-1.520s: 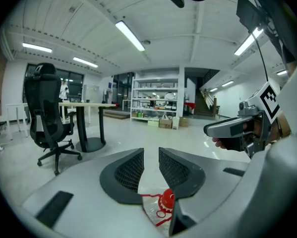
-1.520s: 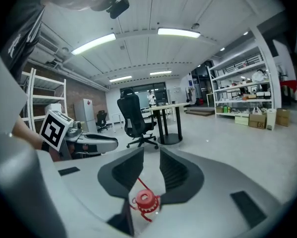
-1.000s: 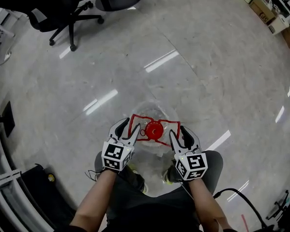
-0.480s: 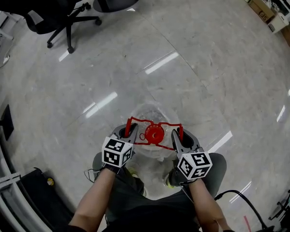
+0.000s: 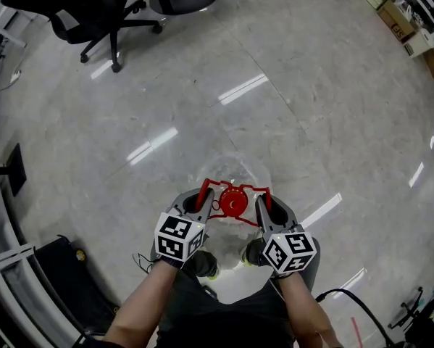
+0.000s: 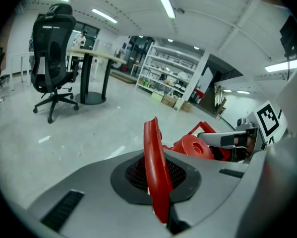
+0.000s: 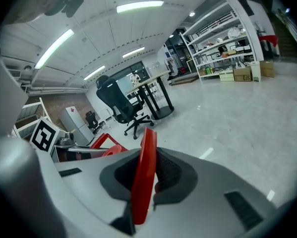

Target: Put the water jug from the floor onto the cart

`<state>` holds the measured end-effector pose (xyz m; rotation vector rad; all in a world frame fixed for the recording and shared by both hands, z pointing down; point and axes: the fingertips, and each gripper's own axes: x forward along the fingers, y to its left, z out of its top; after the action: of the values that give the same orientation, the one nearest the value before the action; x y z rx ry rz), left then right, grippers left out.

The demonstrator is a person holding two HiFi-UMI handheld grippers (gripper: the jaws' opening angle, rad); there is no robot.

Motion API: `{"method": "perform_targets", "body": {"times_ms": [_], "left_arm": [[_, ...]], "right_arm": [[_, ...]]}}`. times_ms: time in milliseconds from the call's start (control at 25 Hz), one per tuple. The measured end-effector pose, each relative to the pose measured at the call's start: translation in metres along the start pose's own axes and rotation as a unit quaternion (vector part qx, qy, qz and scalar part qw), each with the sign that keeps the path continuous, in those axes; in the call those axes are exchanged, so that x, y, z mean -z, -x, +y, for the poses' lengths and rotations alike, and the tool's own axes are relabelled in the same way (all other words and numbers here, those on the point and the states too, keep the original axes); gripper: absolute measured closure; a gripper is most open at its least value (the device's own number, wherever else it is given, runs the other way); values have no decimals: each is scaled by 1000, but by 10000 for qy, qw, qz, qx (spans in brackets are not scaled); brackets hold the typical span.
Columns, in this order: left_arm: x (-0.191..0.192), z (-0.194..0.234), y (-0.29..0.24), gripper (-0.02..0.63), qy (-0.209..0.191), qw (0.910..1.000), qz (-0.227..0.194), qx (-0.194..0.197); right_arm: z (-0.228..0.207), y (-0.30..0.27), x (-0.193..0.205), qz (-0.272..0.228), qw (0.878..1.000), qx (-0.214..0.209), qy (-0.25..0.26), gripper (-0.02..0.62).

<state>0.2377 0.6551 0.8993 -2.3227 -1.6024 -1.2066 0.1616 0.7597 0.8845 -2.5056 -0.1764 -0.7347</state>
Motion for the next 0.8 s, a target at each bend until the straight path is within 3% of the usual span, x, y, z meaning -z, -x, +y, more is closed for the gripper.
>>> {"method": "perform_targets", "body": {"times_ms": [280,480,640,800], "left_arm": [[-107,-69,151,603,72,9996,-252,-124],[-194,-97,274,603,27,9963,-727,-449],[-233,-97,366,603,10,9909,-1132,-733],[-247,-88,430,603,-27,9813,-1495,-1209]], "right_arm": [[110,110,-115,16,9997,-223,40,545],[210,176,-209,-240,9969,-688,301,545],[294,209,-252,-445,9916,-1122,473,545],[356,218,-270,-534,9824,-1666,663,545]]}}
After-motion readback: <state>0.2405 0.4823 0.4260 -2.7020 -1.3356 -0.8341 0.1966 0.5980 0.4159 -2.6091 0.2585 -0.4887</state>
